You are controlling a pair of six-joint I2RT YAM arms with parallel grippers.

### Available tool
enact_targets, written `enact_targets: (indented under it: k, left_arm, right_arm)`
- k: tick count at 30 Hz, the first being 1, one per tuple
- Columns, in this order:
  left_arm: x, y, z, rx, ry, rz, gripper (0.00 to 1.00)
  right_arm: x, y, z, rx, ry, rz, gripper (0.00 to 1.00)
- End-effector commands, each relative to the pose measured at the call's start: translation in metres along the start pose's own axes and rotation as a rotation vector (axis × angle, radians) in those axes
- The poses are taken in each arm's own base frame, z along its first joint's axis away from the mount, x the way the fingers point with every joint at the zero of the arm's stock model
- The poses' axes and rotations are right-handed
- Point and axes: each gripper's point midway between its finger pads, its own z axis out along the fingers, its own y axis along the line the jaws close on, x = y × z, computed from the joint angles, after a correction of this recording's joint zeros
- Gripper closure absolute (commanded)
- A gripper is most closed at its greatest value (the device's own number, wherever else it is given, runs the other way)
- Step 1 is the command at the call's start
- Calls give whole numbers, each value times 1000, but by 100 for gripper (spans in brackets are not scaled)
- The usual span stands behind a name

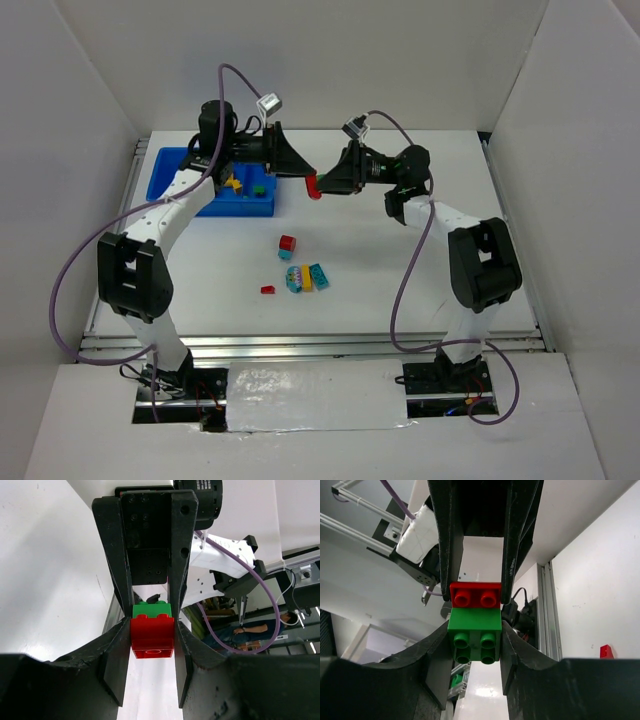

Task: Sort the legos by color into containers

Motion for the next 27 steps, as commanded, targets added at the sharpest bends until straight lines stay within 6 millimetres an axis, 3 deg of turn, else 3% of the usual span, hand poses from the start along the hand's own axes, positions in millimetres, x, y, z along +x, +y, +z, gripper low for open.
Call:
enact_targets:
  k: [1, 9, 13, 15, 16, 17, 18, 19, 20, 21, 22, 23, 24, 25, 26, 27]
  left_arm:
    - [-9, -10, -12, -1, -21, 138, 100]
    - [-18, -14, -51, -29, -98, 181, 100]
    - [-26, 8, -74, -139, -142, 154, 100]
    - [-40, 37, -92, -288, -206, 173, 100]
    - [-41, 47, -105, -384, -222, 103, 100]
    - [-54, 92, -132, -623, -298, 59, 100]
    - [-58, 115, -151, -788, -298, 85, 100]
    - [-76, 120, -175, -950, -346, 102, 100]
    - [-65, 153, -197, -1120, -331, 8, 100]
    - [-70, 171, -231, -1322, -386, -17, 100]
    - [-80, 171, -251, -1401, -441, -33, 100]
    - [-72, 195, -276, -1493, -441, -113, 100]
    - [-74, 202, -291, -1556, -473, -143, 100]
    - [-83, 201, -304, -1587, -514, -148, 100]
    - [-79, 219, -310, -1618, -497, -180, 100]
    - [-81, 223, -314, -1638, -492, -180, 100]
  right_arm:
    - [-7, 21, -5, -25, 0, -94, 100]
    - [-18, 6, -34, 36, -52, -104, 100]
    - [-23, -6, -39, 89, -70, -50, 100]
    - [-27, -13, -41, 135, -86, -83, 100]
    - [-25, -24, -43, 195, -89, 20, 100]
    - [-34, -29, -45, 262, -119, -104, 100]
    - [-34, -39, -46, 333, -127, -97, 100]
    - [-30, -44, -49, 452, -114, -7, 100]
    - [-34, -54, -54, 546, -100, -109, 100]
    - [-40, -70, -60, 688, -137, -113, 100]
    - [-39, -71, -65, 761, -135, -89, 100]
    - [-42, -73, -72, 813, -160, -87, 100]
    - [-46, -79, -79, 871, -194, -85, 100]
    - [-43, -81, -84, 906, -198, -65, 100]
    - [-43, -79, -87, 926, -202, -71, 100]
    - [-41, -79, -90, 947, -203, -66, 100]
